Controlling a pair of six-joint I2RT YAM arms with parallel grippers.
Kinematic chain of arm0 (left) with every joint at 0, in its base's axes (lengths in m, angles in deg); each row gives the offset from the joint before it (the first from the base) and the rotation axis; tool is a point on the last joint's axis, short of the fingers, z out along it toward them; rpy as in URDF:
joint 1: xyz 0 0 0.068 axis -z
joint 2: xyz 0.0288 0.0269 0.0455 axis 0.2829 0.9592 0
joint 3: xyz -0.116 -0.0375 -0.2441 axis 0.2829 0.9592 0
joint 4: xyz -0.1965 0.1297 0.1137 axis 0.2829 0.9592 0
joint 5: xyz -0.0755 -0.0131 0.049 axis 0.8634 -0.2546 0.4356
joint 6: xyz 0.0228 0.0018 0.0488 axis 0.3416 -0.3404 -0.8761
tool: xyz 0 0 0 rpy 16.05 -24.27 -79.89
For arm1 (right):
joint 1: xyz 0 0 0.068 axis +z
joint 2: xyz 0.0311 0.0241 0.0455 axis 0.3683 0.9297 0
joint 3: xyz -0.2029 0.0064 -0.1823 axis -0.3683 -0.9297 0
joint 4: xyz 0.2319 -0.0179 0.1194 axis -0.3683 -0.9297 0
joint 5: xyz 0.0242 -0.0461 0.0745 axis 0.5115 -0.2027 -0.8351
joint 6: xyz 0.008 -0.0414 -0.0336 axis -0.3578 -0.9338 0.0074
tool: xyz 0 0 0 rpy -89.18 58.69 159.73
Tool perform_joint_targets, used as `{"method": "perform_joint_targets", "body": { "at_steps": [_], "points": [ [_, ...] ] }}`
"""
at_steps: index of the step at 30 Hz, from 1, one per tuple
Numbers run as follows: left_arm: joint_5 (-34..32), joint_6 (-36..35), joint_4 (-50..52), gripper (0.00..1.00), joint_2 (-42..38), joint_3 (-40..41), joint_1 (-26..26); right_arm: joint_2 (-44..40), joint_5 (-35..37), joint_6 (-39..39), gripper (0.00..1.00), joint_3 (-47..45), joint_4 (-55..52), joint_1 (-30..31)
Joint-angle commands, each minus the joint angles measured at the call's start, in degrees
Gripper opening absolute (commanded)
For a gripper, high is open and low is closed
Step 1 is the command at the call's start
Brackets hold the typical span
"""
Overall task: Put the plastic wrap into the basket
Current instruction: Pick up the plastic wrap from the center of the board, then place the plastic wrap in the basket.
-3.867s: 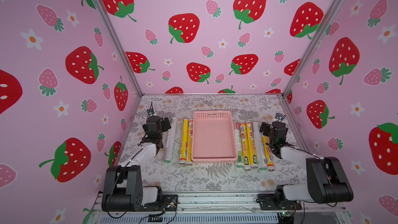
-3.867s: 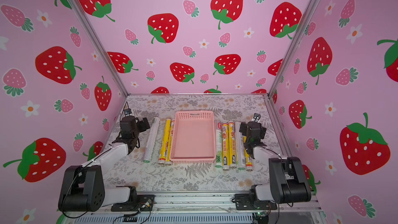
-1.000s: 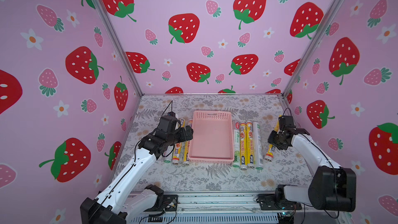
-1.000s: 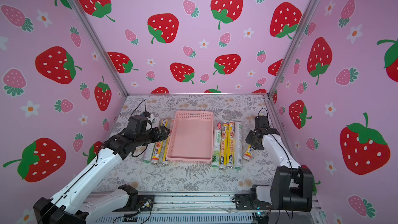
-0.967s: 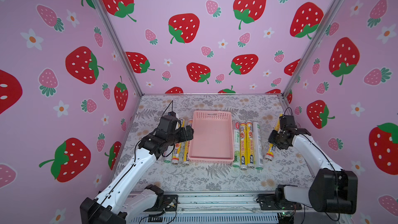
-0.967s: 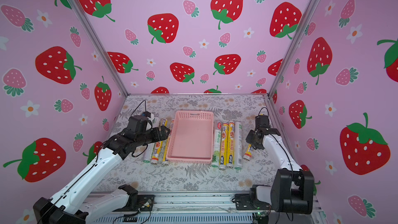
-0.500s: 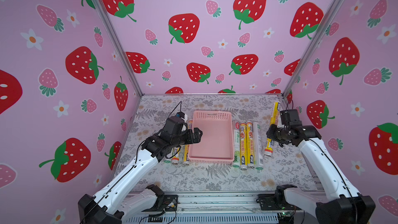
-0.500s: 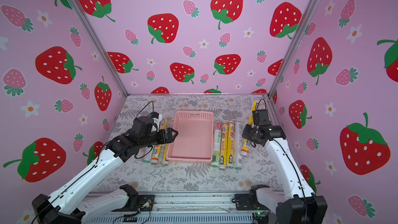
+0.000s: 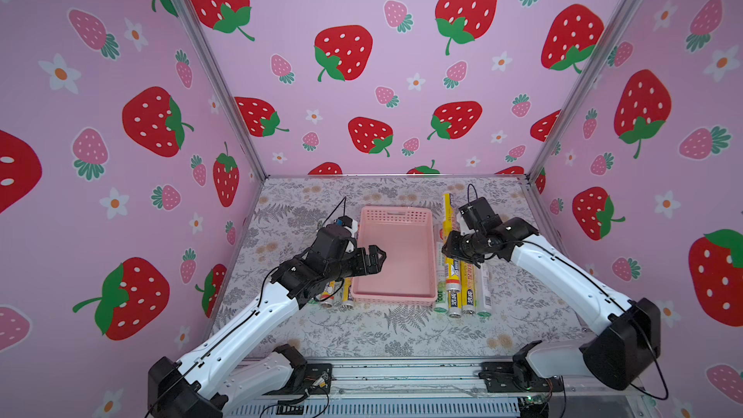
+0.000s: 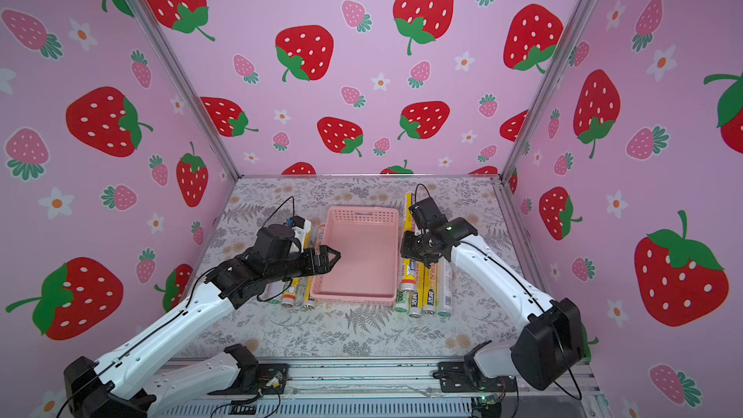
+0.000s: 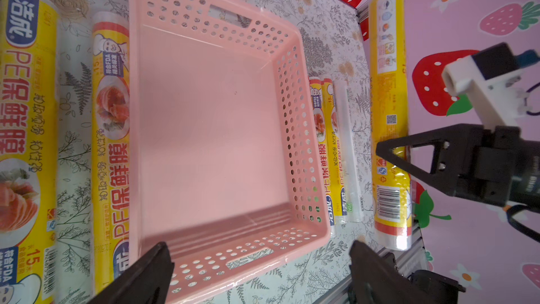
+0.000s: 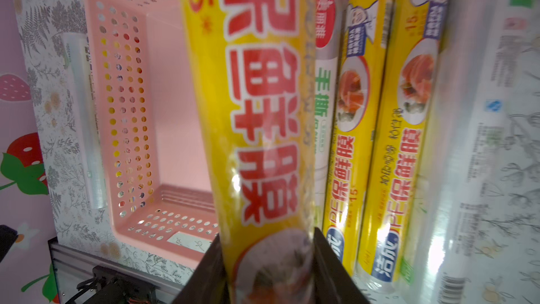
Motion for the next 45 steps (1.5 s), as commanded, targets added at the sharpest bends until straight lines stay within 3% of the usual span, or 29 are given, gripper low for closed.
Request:
{"method": "perform_joint_targets", "body": {
  "at_steps": [1, 11, 26, 28, 31, 35, 41, 45],
  "points": [
    [-2.6, 0.3, -0.7, 1.0, -1.7, 1.6, 0.2, 2.4, 2.2, 6.2, 0.18, 1.8, 5.9, 3.5],
    [-7.0, -0.4, -0.2, 0.99, -1.9, 5.2, 0.2, 10.5, 7.0, 14.1, 0.15, 2.6, 10.9, 9.7],
    [-9.2, -1.6, -1.2, 0.99, 1.3, 5.3, 0.2, 21.7, 12.0, 10.5, 0.16, 6.2, 5.6, 11.9],
    [-9.8, -1.5, -1.5, 1.0, 2.1, 5.0, 0.2, 22.9, 11.8, 10.2, 0.23, 6.7, 5.1, 11.9],
    [-12.2, -0.8, -1.3, 1.0, 3.6, 4.0, 0.1, 24.3, 11.8, 9.7, 0.43, 8.4, 3.5, 12.0],
    [-13.8, -0.6, 2.7, 1.0, 6.3, 0.5, -1.0, 24.2, 13.4, 8.9, 0.56, 12.6, -0.7, 12.1],
    [-5.9, -2.9, 6.2, 0.95, 8.2, -3.3, -4.2, 24.1, 16.8, 6.3, 0.62, 21.2, -10.3, 12.2],
    [-2.7, -1.7, 3.1, 0.88, 5.8, 0.9, -4.2, 22.2, 15.3, 3.1, 0.6, 19.3, -5.6, 12.6]
  ]
}}
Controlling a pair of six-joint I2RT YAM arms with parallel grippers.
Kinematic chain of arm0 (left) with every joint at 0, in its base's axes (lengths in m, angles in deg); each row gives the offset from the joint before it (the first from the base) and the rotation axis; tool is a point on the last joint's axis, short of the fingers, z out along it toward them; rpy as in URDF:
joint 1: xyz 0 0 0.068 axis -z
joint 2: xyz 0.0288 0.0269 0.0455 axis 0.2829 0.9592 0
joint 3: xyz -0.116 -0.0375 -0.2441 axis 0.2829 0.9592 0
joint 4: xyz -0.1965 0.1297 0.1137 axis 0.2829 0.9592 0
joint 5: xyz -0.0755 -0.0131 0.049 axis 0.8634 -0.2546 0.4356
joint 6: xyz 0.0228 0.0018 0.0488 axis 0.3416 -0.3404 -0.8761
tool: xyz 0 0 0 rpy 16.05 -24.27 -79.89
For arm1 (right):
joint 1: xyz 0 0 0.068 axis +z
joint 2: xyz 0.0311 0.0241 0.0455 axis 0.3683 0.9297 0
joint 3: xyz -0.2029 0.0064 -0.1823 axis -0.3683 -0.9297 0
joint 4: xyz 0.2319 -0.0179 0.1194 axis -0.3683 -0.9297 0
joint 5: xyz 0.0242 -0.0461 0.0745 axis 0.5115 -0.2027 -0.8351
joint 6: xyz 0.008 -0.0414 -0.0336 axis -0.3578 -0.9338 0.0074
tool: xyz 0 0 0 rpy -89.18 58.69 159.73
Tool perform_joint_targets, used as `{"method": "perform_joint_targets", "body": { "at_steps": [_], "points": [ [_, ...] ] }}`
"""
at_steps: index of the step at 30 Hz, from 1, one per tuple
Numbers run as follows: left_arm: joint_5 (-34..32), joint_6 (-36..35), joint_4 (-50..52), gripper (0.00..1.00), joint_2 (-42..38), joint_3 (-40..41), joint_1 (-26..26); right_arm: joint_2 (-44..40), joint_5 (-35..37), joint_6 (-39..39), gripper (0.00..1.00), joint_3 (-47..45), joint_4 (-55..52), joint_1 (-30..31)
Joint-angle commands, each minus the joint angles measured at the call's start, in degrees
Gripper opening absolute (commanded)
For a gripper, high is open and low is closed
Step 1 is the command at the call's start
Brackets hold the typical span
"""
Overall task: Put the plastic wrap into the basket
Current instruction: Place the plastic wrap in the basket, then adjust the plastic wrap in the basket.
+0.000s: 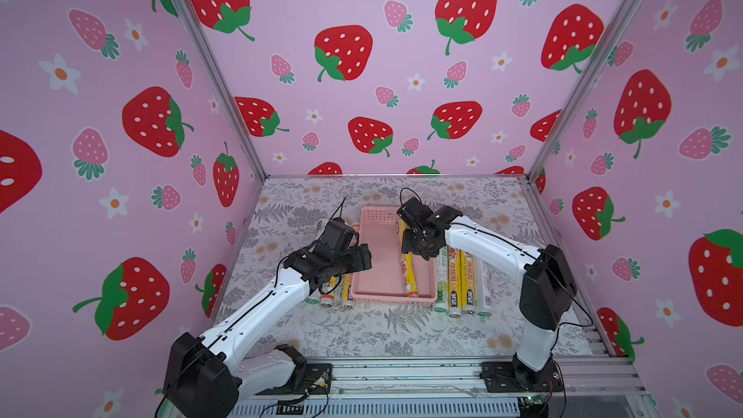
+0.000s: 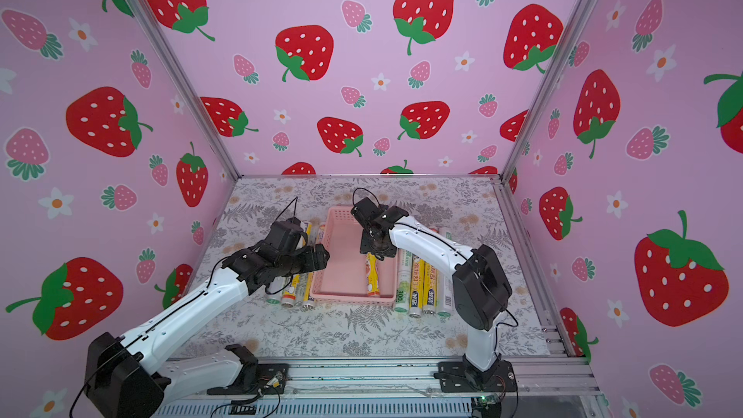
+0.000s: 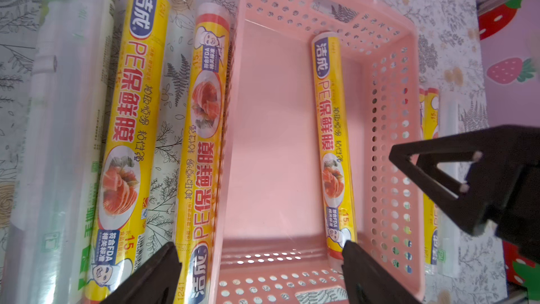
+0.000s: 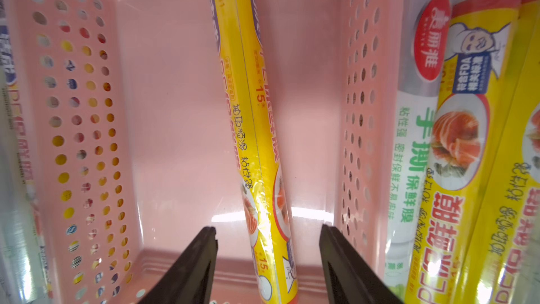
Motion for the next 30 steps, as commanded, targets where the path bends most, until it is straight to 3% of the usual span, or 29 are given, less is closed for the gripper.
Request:
{"method": "perform_joint_targets", "body": {
  "at_steps": [1, 5, 8, 12, 22, 30],
  "points": [
    [3.9, 0.8, -2.1, 0.87, -3.4, 4.1, -0.1, -2.2, -0.5, -3.5, 0.59, -1.9, 0.1, 0.9],
    [2.9, 4.6, -8.3, 0.81, -12.8, 15.4, -0.2, -0.7, -0.3, -5.8, 0.55, -2.7, 2.9, 2.8],
    [3.1, 6.5, -3.3, 0.8, -18.5, 16.8, -0.3, 3.1, -0.9, -6.3, 0.55, 0.7, 0.5, 4.1],
    [5.1, 8.2, -3.9, 0.79, -22.5, 20.3, -0.3, 8.4, 2.2, -6.5, 0.56, 4.1, 0.8, 5.8],
    [9.5, 9.5, -9.1, 0.78, -17.5, 20.7, -0.1, 21.2, 12.8, -5.3, 0.57, 16.9, -8.6, 5.1],
    [9.2, 8.6, -9.3, 0.8, -11.1, 19.6, 1.1, 20.0, 13.1, -4.2, 0.54, 12.0, -6.6, 2.1]
  ]
}}
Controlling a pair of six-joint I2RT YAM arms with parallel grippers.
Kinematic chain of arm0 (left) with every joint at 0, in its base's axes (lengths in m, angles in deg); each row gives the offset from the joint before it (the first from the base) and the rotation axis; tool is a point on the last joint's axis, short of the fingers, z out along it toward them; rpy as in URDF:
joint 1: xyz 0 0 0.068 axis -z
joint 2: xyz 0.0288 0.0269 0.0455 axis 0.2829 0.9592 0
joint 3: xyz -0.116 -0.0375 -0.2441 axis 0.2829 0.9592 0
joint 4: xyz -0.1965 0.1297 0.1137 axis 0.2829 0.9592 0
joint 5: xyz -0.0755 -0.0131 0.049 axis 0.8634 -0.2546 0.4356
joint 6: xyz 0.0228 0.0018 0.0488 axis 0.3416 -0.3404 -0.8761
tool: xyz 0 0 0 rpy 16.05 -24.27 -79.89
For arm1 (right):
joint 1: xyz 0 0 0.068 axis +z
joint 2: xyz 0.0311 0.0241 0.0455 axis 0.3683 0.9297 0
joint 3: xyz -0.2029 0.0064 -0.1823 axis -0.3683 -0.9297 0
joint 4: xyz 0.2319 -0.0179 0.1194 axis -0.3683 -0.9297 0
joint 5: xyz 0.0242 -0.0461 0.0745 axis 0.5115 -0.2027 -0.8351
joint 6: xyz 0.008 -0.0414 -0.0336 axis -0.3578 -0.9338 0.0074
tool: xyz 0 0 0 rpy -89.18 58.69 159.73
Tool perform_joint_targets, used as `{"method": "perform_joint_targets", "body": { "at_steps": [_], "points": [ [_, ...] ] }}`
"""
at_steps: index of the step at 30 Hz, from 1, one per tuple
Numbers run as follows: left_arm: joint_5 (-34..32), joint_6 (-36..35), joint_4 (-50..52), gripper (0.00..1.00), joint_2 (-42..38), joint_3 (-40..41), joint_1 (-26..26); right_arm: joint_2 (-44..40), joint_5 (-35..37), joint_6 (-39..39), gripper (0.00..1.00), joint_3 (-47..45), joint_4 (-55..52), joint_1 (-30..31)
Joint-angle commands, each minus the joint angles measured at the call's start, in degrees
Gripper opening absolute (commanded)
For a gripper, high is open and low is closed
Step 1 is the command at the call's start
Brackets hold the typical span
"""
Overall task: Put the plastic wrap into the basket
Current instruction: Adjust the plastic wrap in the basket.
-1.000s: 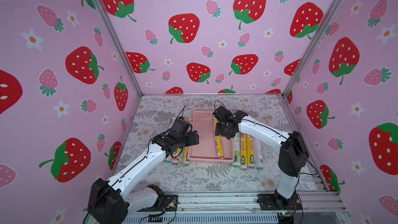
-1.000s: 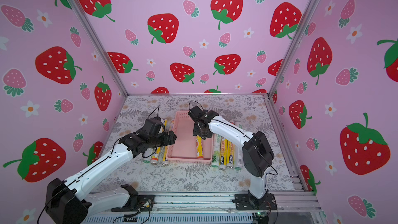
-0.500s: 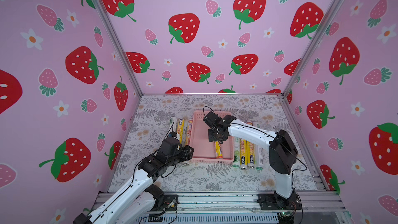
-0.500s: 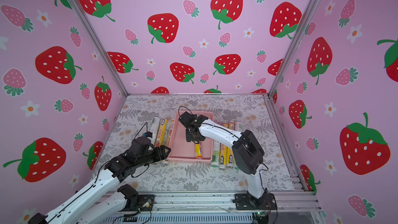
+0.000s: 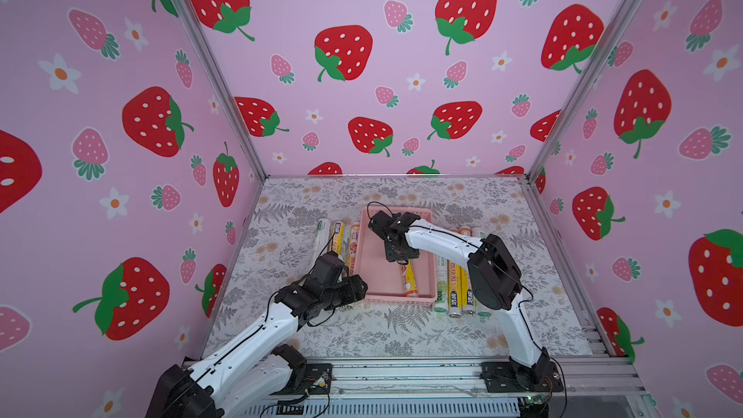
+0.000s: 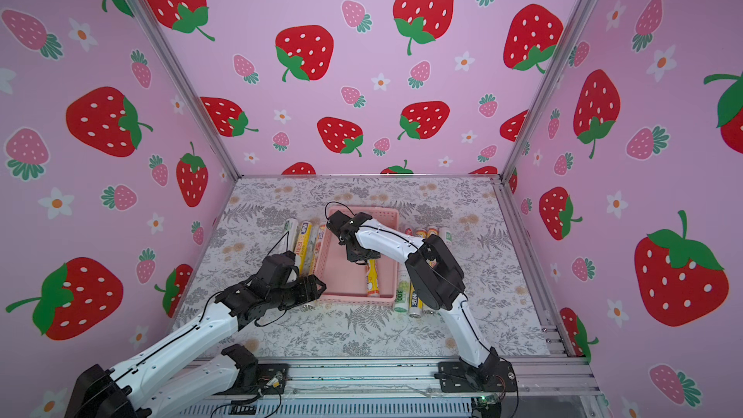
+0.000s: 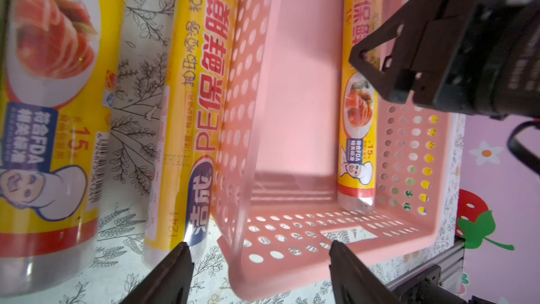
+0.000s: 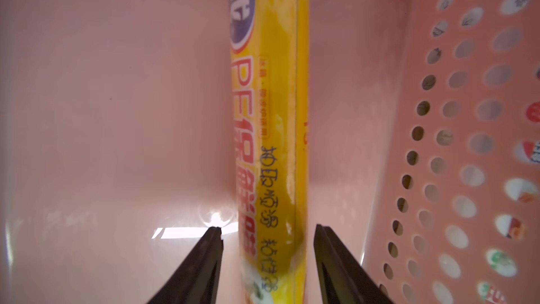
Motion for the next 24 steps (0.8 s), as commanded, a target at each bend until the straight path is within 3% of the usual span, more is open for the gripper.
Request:
{"method": "perform_joint_targets", "body": {
  "at_steps": [1, 7, 15, 18, 21, 24],
  "points": [
    [0.7, 0.1, -2.2, 0.8, 0.7, -1.3, 1.1, -1.9, 2.1, 0.7, 0.54, -2.8, -1.2, -1.7],
    [-0.5, 0.9, -2.7, 0.8, 1.9, -2.2, 3.3, -6.7, 2.3, -0.1, 0.5, -6.8, 1.1, -3.3],
    [-4.0, 1.3, -3.7, 0.8, 3.7, -4.2, 6.9, -11.9, 2.4, -2.8, 0.51, -6.1, 1.9, -3.8],
    [-6.7, 1.7, -3.3, 0.8, 4.1, -4.4, 8.5, -12.5, -2.2, -6.1, 0.55, -6.5, 5.9, -4.1],
    [-7.7, 2.1, -5.4, 0.8, 4.2, -3.7, 9.7, -11.2, -9.3, -8.4, 0.53, -6.0, 9.1, -4.3],
    [-9.9, 2.2, -4.0, 0.8, 4.3, -4.5, 11.0, -9.1, -10.9, -9.4, 0.49, -4.8, 9.1, -4.4]
  ]
}}
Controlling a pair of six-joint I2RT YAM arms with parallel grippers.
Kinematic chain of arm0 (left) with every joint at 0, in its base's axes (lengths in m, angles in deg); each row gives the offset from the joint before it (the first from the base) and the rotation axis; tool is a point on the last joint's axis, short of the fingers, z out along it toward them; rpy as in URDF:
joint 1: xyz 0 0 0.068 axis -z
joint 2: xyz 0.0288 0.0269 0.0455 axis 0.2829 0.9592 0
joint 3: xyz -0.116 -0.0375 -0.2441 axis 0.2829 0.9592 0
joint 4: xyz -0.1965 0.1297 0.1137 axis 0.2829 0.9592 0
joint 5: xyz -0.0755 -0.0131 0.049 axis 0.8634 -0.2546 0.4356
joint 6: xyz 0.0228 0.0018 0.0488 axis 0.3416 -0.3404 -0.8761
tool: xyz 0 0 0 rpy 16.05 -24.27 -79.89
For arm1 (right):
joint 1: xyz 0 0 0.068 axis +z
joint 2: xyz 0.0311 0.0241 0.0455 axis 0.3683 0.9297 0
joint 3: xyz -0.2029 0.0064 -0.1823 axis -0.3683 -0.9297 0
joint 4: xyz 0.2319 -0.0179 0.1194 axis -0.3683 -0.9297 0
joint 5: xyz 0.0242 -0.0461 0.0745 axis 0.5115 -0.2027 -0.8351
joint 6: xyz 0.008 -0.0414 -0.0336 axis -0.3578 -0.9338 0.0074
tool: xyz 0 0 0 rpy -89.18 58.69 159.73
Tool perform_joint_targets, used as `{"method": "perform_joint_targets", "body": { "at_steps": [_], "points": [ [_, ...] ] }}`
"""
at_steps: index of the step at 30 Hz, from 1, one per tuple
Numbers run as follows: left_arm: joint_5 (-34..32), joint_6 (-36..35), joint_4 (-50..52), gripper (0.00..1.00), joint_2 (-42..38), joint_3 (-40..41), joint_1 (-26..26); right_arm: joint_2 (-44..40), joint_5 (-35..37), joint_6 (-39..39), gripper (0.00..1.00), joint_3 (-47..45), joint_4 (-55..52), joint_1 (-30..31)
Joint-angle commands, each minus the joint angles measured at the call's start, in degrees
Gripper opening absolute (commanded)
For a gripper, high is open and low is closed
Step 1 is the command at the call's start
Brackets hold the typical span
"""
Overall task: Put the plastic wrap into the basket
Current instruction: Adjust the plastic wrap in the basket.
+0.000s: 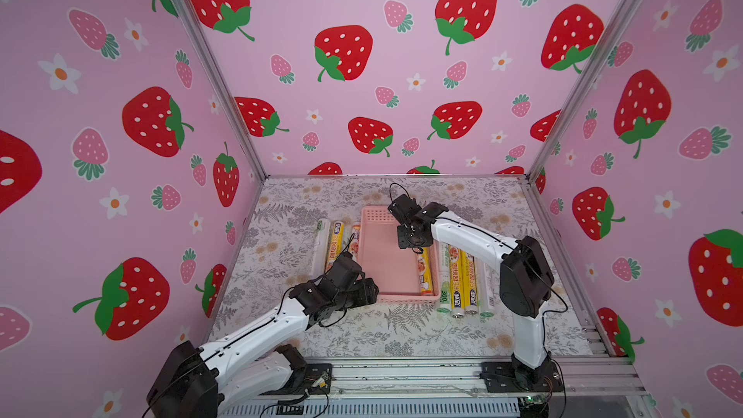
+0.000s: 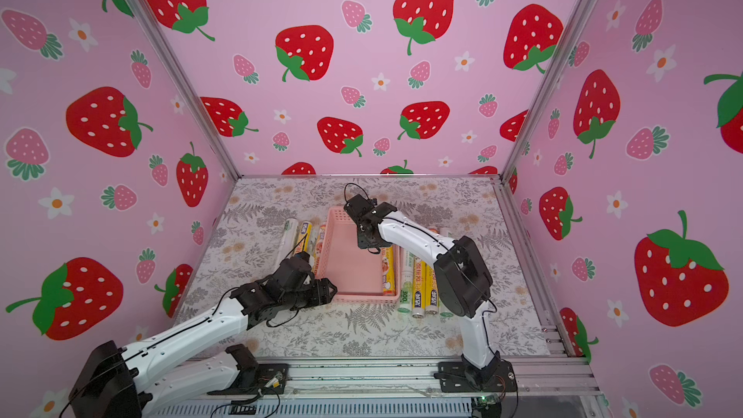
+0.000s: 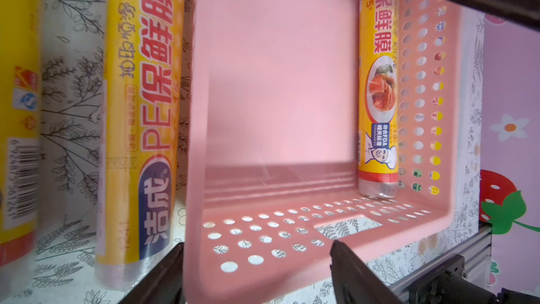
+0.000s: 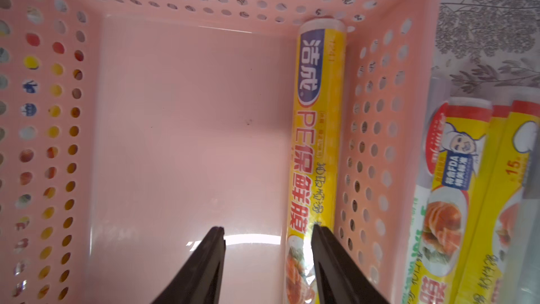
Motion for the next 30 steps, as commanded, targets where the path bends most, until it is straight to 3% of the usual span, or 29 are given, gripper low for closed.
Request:
{"method": "perform_joint_targets", "body": {
  "at_steps": [1, 5, 10, 18, 24, 30],
  "points": [
    [-4.4, 0.6, 0.8, 0.8, 0.2, -3.1, 1.4, 2.3, -4.3, -2.7, 0.49, 1.6, 1.5, -0.3],
    [-10.6, 2.2, 10.3, 0.87, -1.9, -5.6, 1.5, -0.7, -3.7, -2.2, 0.46, -0.3, 1.5, -0.5],
    [-13.4, 2.0, 14.2, 0.95, -7.4, -6.4, 1.5, -13.2, 3.2, -1.2, 0.5, -7.0, 0.6, -1.3],
    [-12.1, -2.7, 21.4, 0.97, -10.3, -14.0, 1.2, -35.5, 7.9, 4.3, 0.64, -24.9, -4.4, -11.9],
    [-8.5, -4.7, 20.4, 0.97, -8.6, -15.6, -0.4, -40.6, 2.5, 4.7, 0.64, -38.8, 0.0, -25.0],
    [-7.7, -6.1, 20.2, 0.97, -6.2, -17.7, -1.3, -37.6, -6.5, 1.4, 0.64, -44.5, 7.7, -29.0]
  ]
}}
